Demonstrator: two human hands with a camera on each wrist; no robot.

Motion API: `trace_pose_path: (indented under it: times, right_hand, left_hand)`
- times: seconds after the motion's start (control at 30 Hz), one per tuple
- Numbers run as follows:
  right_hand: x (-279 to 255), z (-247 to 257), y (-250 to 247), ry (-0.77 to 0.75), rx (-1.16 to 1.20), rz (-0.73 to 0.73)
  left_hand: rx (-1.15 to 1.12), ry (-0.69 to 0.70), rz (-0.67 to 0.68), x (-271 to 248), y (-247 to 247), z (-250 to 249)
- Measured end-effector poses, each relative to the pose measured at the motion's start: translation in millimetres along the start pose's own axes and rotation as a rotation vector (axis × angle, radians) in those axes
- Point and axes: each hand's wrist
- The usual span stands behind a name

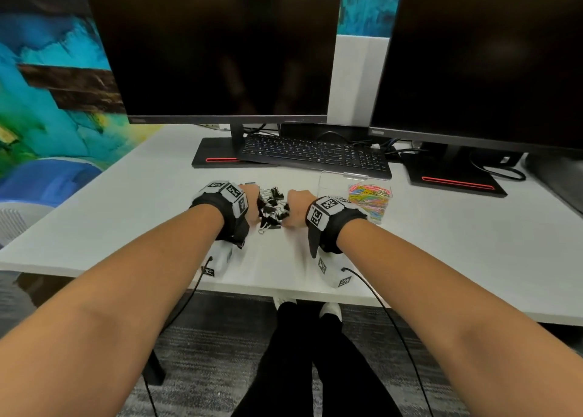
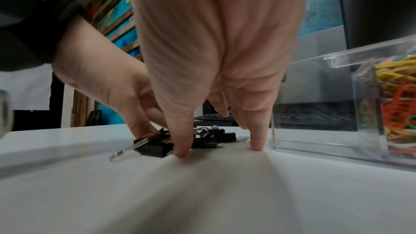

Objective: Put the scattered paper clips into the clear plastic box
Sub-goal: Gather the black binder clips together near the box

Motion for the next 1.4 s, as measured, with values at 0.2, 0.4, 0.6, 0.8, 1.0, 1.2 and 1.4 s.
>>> trace_pose_path:
  times: [0.2, 0.4, 0.6, 0.8, 1.0, 1.2, 1.4]
  right_hand:
    - [18, 6, -3, -0.069, 0.0, 0.057]
    - [37, 17, 2, -0.044, -0.016, 0.09]
    - [45, 19, 2, -0.01, 0.07, 0.233]
    - [32, 11, 10, -0.046, 0.019, 0.211]
    - [14, 5, 16, -0.068, -0.009, 0.194]
    - [-10, -3, 12, -0.123, -0.025, 0.171]
    - [-33, -25, 2, -0.175, 0.03, 0.031]
  left_hand:
    - [0.014, -0.018, -0.096, -31, -41, -8]
    - [0.108, -0.078, -0.069, 8, -35, 14]
    - [0.249, 0.003, 0.007, 39, -5, 26]
    - [0.167, 0.054, -0.075, 56, 20, 35]
    - [0.24, 0.135, -0.058, -29, -15, -15]
    - [0.185, 0.186, -0.052, -53, -9, -37]
    - [0.118, 0.202, -0.099, -66, -10, -55]
Point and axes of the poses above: each hand's wrist, its own x-axis towards the middle knuckle, its own y-axis out of the palm, z = x × y, and after that the axes turned 4 degrees about y, right-handed
